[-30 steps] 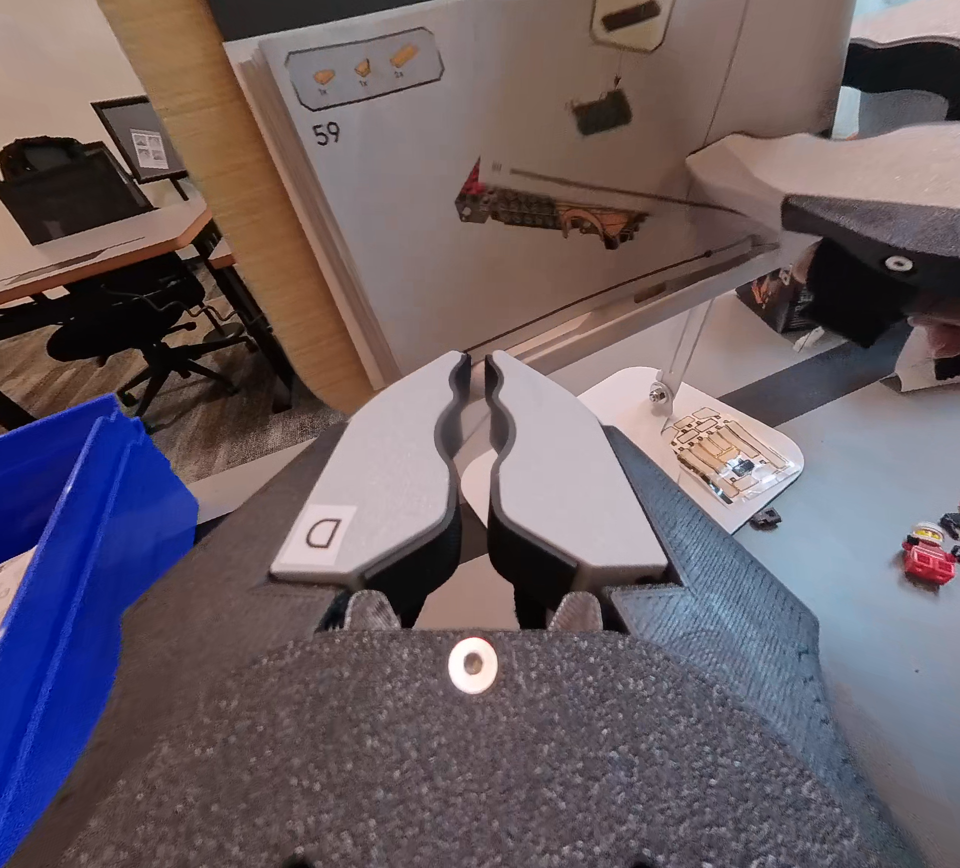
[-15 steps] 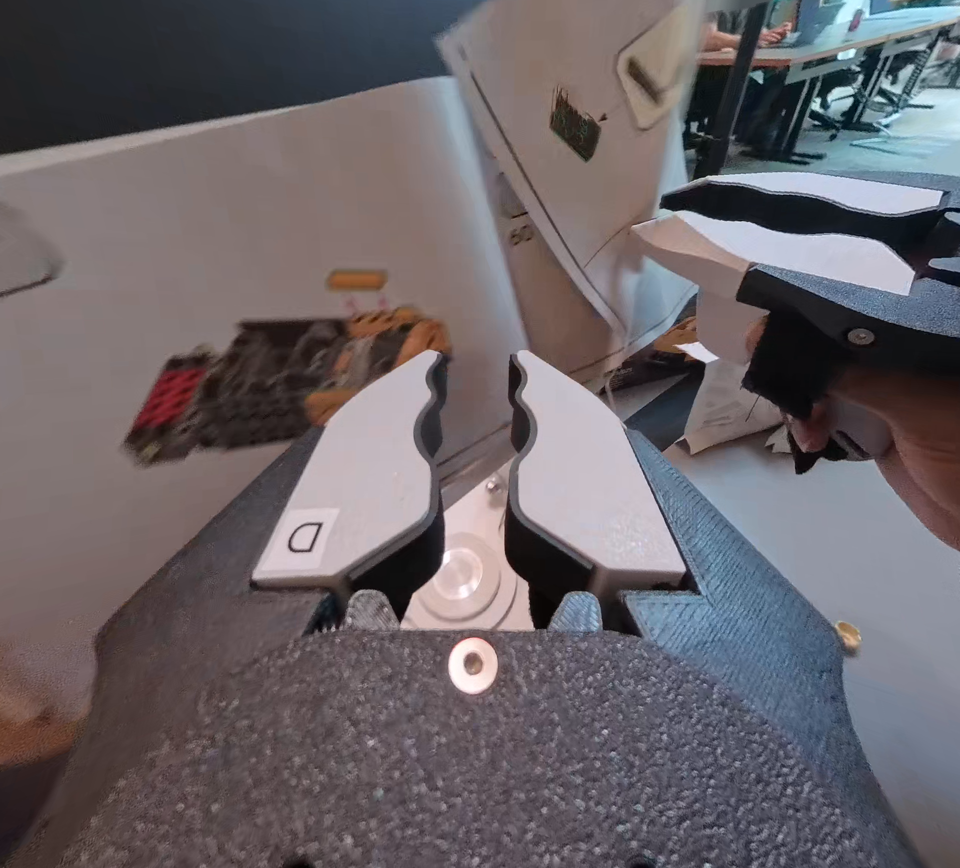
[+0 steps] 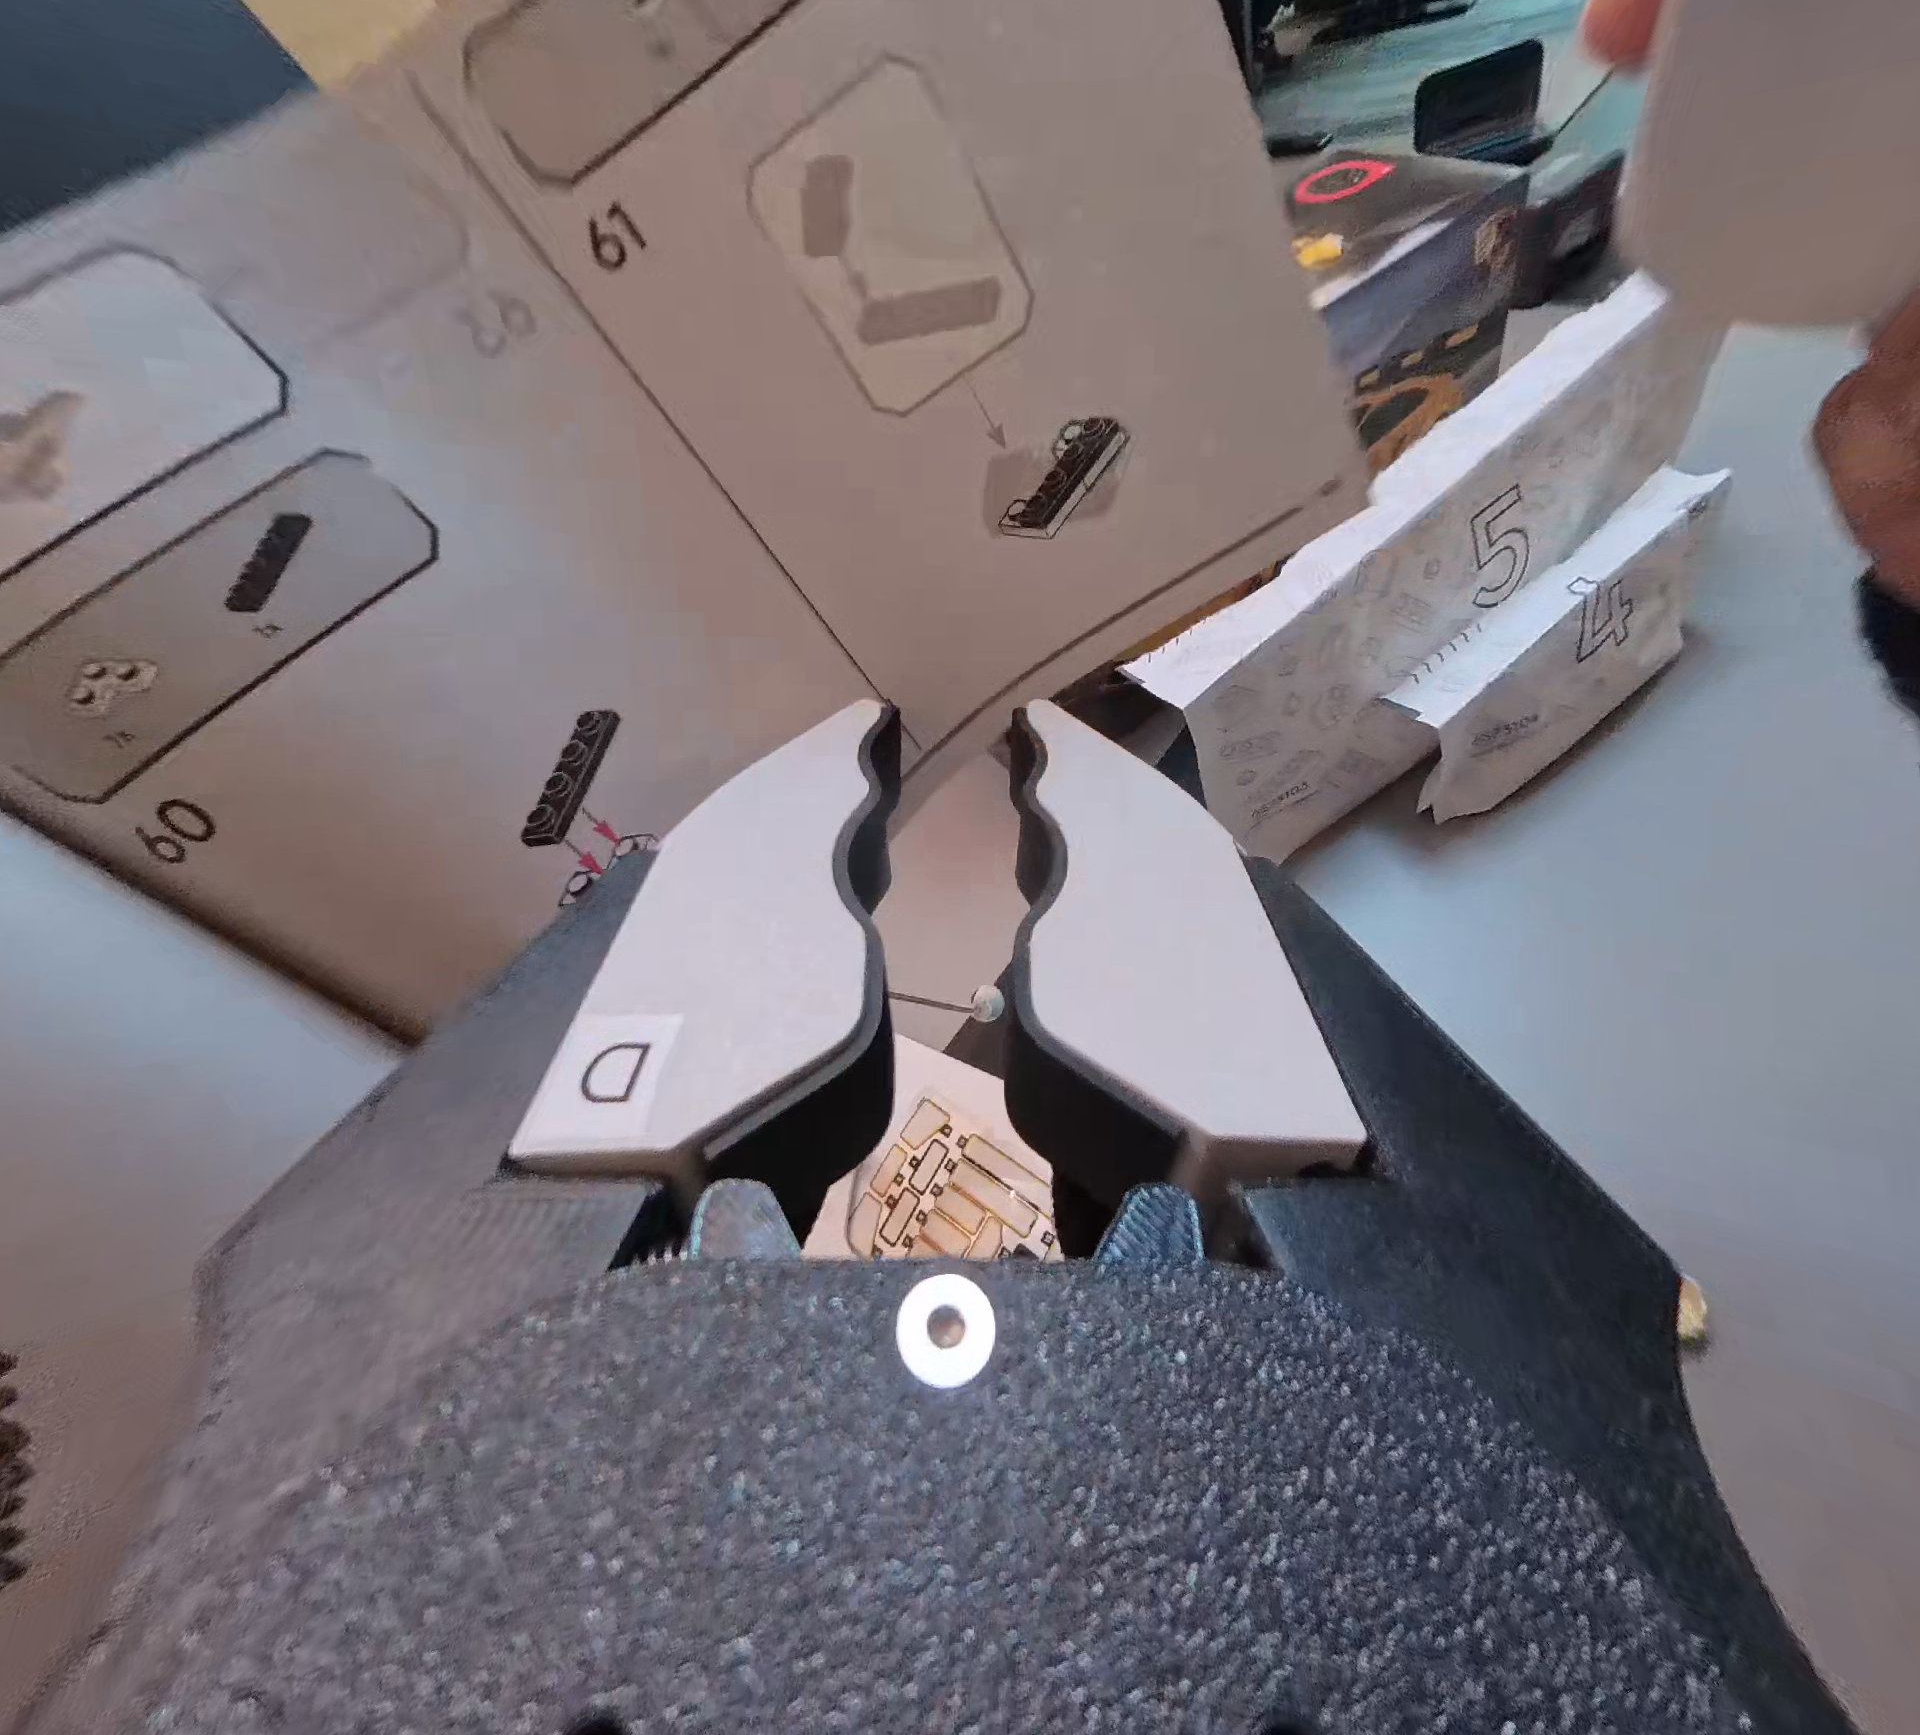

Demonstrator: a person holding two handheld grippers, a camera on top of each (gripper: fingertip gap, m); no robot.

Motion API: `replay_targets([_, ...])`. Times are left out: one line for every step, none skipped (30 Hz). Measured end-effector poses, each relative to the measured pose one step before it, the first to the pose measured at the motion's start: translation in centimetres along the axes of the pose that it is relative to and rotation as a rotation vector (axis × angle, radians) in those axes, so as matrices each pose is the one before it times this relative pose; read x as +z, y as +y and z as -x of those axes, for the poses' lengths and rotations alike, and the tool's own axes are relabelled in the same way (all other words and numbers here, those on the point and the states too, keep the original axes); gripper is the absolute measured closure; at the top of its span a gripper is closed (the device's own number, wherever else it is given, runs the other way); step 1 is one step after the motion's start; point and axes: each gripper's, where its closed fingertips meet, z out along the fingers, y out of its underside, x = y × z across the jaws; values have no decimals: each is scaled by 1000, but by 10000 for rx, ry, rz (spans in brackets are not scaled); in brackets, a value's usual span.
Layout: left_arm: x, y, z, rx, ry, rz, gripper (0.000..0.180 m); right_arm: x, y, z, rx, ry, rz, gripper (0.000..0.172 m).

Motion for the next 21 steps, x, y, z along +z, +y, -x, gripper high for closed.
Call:
replay_targets([122, 218, 15, -26, 33, 127, 160, -89, -498, 518, -278, -124, -155, 129])
replay_targets([-27, 126, -12, -81, 65, 76, 159, 53, -274, 829, -252, -253, -76, 129])
replay_targets([-229, -47, 32, -92, 26, -62, 159, 182, -83, 951, -271, -274, -48, 127])
replay_targets([-368, -116, 26, -92, 33, -143, 160, 248, -2, 1011, -327, -276, -87, 125])
replay_targets([-473, -14, 58, -116, 19, -80, 160, 331, 148, 1069, -350, -319, -80, 125])
replay_targets([-592, 8, 205, -138, -44, -80, 160, 435, 403, 1008, -291, -310, 23, 125])
replay_targets([-702, 9, 290, -149, -70, -113, 160, 497, 589, 905, -214, -289, 72, 125])
replay_targets([-766, 50, 476, -139, -153, -87, 162, 511, 730, 834, -162, -278, 107, 124])
replay_targets([-805, 95, 643, -101, -222, -74, 163, 476, 836, 713, -176, -200, 157, 123])
replay_targets([-783, 139, 757, -93, -243, -37, 164, 411, 829, 699, -229, -184, 147, 123])
replay_targets([-722, 133, 812, -115, -235, -30, 164, 359, 742, 717, -252, -163, 122, 123])
replay_targets([-654, 59, 743, -145, -144, -70, 164, 314, 659, 763, -309, -148, 116, 124])
replay_targets([-556, 38, 635, -166, -74, -74, 164, 267, 498, 846, -386, -135, 69, 124])
replay_targets([-479, 55, 621, -146, -87, -52, 164, 197, 343, 861, -435, -96, 38, 124])
replay_targets([-403, 70, 593, -91, -105, -36, 164, 179, 269, 879, -446, -90, 56, 124])
replay_targets([-334, 88, 502, -40, -99, -19, 164, 211, 309, 767, -398, -42, 113, 125])
replay_targets([-270, 118, 414, -22, -80, -4, 164, 258, 451, 483, -303, 70, 221, 127])
replay_targets([-227, 125, 289, -43, -35, -9, 164, 323, 668, 111, -193, 192, 361, 130])
replay_targets([-177, 141, 218, -56, -25, 4, 164, 346, 758, -179, -71, 257, 405, 131])
replay_targets([-170, 116, 215, -23, -59, -21, 164, 305, 590, -342, 48, 230, 279, 132])
replay_targets([-128, 117, 196, 16, -63, -14, 164, 256, 456, -444, 139, 197, 185, 133])
